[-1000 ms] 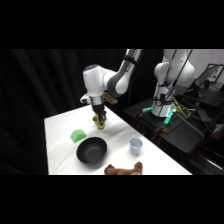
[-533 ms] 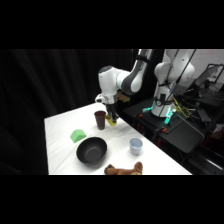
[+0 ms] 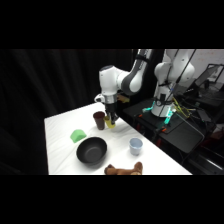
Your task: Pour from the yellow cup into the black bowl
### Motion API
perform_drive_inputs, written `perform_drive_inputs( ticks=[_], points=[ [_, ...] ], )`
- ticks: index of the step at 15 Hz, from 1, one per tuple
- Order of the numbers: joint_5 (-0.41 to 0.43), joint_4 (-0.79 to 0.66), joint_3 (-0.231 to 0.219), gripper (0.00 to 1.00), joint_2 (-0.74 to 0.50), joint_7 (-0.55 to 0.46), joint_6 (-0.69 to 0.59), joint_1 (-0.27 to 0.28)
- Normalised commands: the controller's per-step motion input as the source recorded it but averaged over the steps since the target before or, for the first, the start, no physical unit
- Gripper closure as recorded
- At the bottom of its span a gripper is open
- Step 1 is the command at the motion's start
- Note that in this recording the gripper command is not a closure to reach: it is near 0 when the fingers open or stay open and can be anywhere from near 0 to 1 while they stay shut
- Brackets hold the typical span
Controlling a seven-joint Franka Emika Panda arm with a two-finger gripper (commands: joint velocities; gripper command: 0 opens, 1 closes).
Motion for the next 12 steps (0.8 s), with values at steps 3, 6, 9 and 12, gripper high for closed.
perform_drive_inputs(
  ticks=[3, 6, 9, 12],
  points=[
    [0.461, -0.14, 0.209, 0.21, -0.02, -0.51, 0.33, -0.129],
    [0.387, -0.12, 0.249, 0.21, 0.09, -0.41, 0.42, -0.097],
    [0.237, -0.06, 0.262, 0.21, 0.16, -0.29, 0.38, -0.127],
    [0.001, -0.06, 0.207, 0.21, 0.11, -0.12, 0.31, -0.143]
  ],
)
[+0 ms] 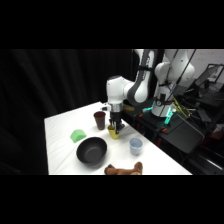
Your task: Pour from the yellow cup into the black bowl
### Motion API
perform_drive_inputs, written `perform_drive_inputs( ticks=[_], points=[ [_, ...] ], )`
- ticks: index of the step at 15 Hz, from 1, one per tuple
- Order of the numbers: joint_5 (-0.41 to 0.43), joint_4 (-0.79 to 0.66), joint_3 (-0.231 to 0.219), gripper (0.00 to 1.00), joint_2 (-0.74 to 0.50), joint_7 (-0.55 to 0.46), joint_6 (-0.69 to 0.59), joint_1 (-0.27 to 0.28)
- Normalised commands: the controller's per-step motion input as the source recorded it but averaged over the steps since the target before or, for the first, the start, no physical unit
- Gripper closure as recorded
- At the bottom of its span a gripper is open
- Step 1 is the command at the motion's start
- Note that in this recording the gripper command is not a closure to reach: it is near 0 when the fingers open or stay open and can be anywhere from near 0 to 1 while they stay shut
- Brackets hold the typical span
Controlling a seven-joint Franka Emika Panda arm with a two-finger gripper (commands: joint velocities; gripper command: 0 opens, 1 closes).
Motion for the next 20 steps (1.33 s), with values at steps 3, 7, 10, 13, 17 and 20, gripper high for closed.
perform_drive_inputs(
  ticks=[3, 7, 10, 13, 17, 20],
  points=[
    [-0.179, -0.12, 0.112, 0.00, 0.00, 0.02, 0.25, -0.111],
    [-0.239, -0.12, 0.026, 0.00, -0.07, 0.12, 0.07, -0.078],
    [-0.238, -0.03, 0.011, 0.00, -0.13, 0.05, -0.18, -0.071],
    [-0.205, 0.02, -0.013, 0.00, -0.20, 0.04, -0.29, -0.041],
    [-0.118, 0.01, -0.016, 0.00, -0.30, 0.03, -0.30, -0.011],
    [-0.080, -0.14, -0.044, 0.00, -0.57, 0.05, -0.28, 0.066]
  ],
)
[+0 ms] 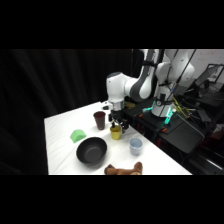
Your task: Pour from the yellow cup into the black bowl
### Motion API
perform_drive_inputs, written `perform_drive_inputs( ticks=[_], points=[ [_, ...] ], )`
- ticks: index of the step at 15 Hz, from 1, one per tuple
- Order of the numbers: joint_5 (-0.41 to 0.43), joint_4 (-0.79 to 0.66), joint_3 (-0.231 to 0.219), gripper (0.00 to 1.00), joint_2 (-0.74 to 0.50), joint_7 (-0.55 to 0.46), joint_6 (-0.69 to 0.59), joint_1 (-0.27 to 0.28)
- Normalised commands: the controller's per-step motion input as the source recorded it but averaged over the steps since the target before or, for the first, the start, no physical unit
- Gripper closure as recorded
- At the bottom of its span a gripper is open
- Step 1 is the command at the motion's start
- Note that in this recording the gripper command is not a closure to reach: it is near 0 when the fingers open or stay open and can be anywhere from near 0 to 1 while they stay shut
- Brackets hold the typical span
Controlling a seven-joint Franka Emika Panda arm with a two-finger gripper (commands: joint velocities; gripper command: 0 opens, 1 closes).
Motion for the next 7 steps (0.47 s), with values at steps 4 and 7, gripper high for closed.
perform_drive_inputs(
  ticks=[4, 7],
  points=[
    [-0.183, -0.19, -0.140, 0.00, -0.78, 0.28, -0.43, 0.174],
    [-0.284, -0.13, -0.164, 0.00, -0.64, 0.31, -0.36, 0.147]
  ],
)
